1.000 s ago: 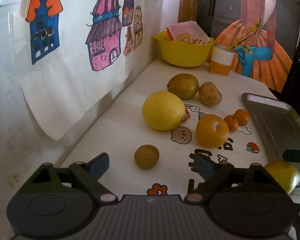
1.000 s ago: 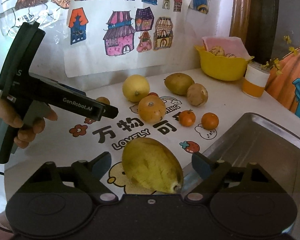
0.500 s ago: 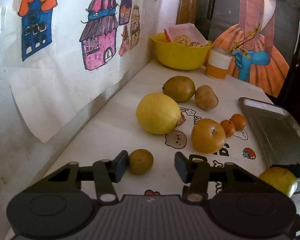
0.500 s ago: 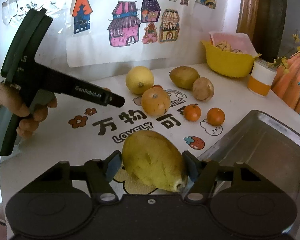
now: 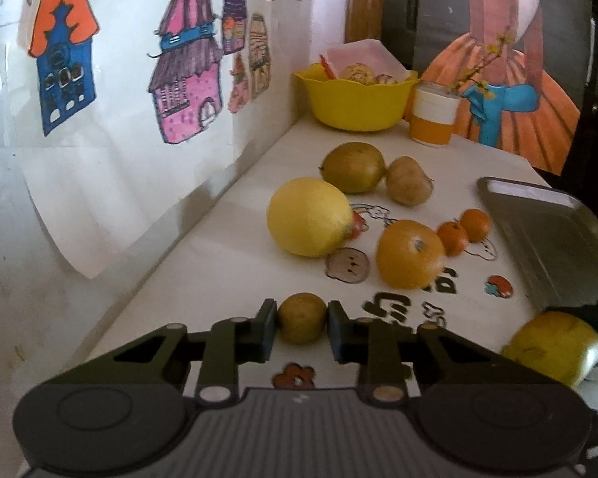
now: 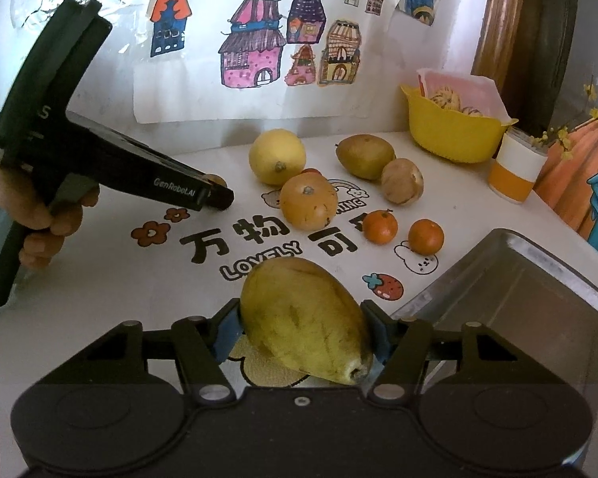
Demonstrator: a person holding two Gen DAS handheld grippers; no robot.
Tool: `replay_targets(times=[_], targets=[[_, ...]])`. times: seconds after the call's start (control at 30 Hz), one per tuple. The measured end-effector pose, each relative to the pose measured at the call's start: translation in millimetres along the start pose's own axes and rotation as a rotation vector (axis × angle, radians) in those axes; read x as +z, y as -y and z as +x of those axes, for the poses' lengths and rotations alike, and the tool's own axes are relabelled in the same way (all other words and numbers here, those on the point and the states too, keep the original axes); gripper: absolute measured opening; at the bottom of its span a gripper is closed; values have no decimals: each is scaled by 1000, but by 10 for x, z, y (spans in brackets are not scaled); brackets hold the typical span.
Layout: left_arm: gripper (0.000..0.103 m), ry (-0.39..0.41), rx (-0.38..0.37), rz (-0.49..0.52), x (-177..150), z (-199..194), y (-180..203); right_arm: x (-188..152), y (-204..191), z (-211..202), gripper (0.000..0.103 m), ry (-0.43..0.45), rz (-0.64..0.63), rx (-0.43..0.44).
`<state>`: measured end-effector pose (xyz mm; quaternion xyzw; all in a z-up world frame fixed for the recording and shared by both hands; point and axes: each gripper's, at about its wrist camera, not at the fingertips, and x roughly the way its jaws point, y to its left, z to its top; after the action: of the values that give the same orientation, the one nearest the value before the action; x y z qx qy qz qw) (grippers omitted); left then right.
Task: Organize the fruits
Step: 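Close the left tool on the small brown round fruit, then carry the pear with the right tool while the left tool carries the brown fruit to the tray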
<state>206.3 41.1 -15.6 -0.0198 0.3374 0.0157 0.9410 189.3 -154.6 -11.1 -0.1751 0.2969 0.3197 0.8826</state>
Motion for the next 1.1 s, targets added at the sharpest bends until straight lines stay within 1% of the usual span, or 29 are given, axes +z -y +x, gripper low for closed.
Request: replay_targets(times=[0.33,0.53,0.7,0.87,0.97,1.1], targets=[[29,-43,-107,3,-112,-246,219,-72,-87,-94,64,21,-7,-1],[29,-40,-137,18,-134,-355,361,-125,-148,-177,64,33,-22,-9],[29,-34,-155,12,-81,-417,441,-163,-91,-290,64,55,26,-23],[29,7,-168,15,123,-461,583,-109,164,-531,64,105,115,-35],[29,43,-187,17,341,-450,717,-11,420,-700,64,133,170,-52],[29,97,-225,21,691,-384,950,175,900,-892,64,172,276,-63]])
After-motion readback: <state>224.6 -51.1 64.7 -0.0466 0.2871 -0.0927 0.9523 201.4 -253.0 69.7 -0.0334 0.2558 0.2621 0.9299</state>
